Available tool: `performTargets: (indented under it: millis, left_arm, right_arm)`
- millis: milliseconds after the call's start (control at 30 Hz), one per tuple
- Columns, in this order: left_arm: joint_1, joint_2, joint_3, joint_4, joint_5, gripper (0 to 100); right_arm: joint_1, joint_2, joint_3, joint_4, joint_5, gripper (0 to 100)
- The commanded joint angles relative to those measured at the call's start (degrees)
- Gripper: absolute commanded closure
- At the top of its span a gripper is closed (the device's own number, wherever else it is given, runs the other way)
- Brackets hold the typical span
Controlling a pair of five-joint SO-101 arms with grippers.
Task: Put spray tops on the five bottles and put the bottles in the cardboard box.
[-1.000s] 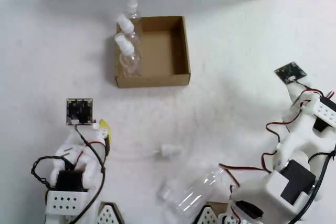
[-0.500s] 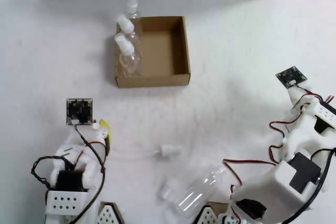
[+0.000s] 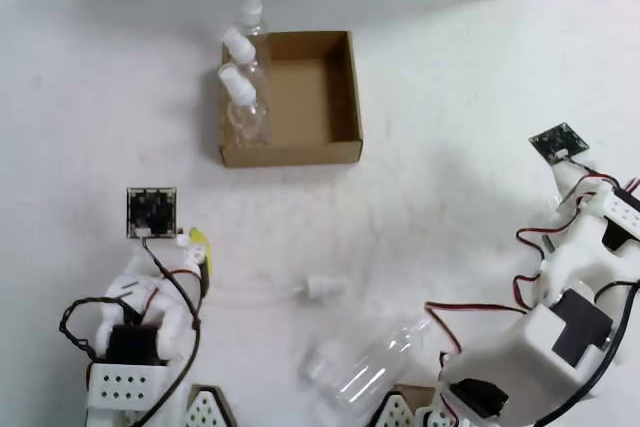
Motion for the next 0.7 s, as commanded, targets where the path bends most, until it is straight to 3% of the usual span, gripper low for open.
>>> performTargets:
  millis: [0, 167, 400, 533, 667]
  left_arm:
    - [-0.7, -1.0, -0.2, 0.3, -0.8, 93]
    - [-0.7, -1.1, -0.2, 0.4, -1.4, 93]
    - [-7.8, -1.1, -4.2, 0.4, -13.5, 93]
    - [-12.3, -0.7, -8.1, 0.8, -19.6, 93]
    - [-11.3, -0.7, -11.4, 6.9, -23.6, 93]
  right_arm:
    - [0.7, -7.1, -2.9, 7.3, -4.9, 98.2]
    - [0.4, -12.0, -2.8, 15.2, -14.2, 98.2]
    - [0.0, -16.6, 1.1, 21.5, -17.5, 98.2]
    - [-1.8, -19.2, 4.6, 22.0, -29.3, 98.2]
    - [-5.1, -21.4, 8.1, 21.9, -37.0, 98.2]
